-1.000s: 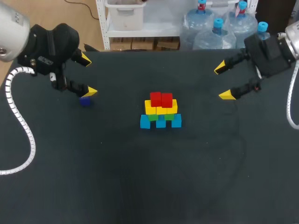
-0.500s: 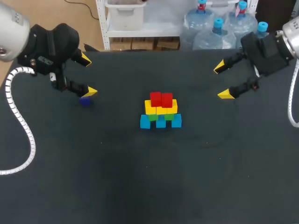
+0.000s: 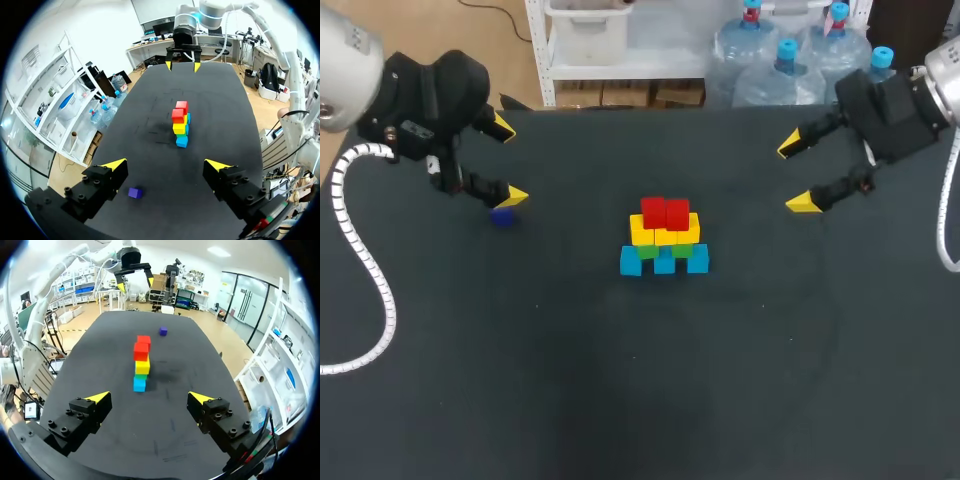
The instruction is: Place the blue cubes, place green cubes on the blue cubes, place the yellow cubes on the green cubes, then place the red cubes on the yellow cubes, and place purple cube on the red cubes.
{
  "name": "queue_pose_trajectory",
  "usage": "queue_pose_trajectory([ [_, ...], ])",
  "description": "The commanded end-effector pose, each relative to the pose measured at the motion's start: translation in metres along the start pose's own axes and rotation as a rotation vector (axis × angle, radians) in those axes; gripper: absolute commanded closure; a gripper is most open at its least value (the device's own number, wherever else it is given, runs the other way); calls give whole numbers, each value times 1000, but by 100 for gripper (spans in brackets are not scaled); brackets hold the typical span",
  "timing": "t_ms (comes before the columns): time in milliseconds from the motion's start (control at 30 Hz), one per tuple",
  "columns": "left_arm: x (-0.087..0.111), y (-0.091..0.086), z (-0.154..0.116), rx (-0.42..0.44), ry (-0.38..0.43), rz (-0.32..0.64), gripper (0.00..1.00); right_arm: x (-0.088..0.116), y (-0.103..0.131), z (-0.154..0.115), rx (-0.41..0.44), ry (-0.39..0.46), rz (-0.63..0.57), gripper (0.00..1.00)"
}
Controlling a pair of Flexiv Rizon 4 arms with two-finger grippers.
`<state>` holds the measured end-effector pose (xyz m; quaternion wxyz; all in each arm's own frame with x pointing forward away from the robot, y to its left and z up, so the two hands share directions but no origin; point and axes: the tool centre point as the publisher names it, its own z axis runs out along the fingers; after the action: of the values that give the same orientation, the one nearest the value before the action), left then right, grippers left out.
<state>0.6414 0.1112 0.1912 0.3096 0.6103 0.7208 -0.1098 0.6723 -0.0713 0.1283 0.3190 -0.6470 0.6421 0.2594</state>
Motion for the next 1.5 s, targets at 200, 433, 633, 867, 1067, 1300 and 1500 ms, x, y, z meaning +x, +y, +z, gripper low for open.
queue_pose_trajectory([
  [200,1,0,0,0,-2,0,0,-11,-5,-8,-41,-5,9,0],
  [433,1,0,0,0,-2,0,0,-14,8,-4,-60,77,33,0],
  [633,1,0,0,0,-2,0,0,-14,8,-4,-60,77,33,0],
  [867,20,11,7,44,112,-37,0,-14,8,-4,-60,77,33,0],
  [1067,38,26,12,61,228,-59,0,-14,8,-4,-60,77,33,0],
  [1300,57,42,28,93,274,-69,0,-14,8,-4,-60,77,33,0],
  [1500,63,46,35,120,181,-110,0,-14,8,-4,-60,77,33,0],
])
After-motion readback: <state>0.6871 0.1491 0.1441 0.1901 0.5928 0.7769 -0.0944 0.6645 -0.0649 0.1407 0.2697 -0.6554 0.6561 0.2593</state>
